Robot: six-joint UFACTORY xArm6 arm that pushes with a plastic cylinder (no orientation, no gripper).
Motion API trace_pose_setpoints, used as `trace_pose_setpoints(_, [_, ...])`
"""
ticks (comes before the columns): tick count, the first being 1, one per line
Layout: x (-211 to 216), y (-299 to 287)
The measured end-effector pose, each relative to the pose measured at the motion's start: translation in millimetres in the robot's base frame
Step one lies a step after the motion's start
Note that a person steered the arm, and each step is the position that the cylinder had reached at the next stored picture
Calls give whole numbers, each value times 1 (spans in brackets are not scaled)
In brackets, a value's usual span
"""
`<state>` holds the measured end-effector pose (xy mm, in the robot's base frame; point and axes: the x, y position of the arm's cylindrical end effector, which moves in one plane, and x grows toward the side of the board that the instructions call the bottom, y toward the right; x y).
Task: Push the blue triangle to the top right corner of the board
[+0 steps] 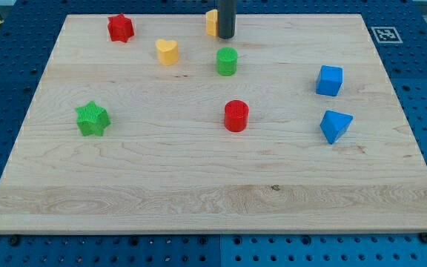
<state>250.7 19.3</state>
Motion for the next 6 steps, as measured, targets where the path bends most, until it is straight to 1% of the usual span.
trace_pose_setpoints(2, [13,3])
trace_pose_setpoints(3, [13,46])
trace_pose_setpoints(4, [24,111])
trace_pose_setpoints(5, [56,135])
trace_pose_setpoints(6, [80,94])
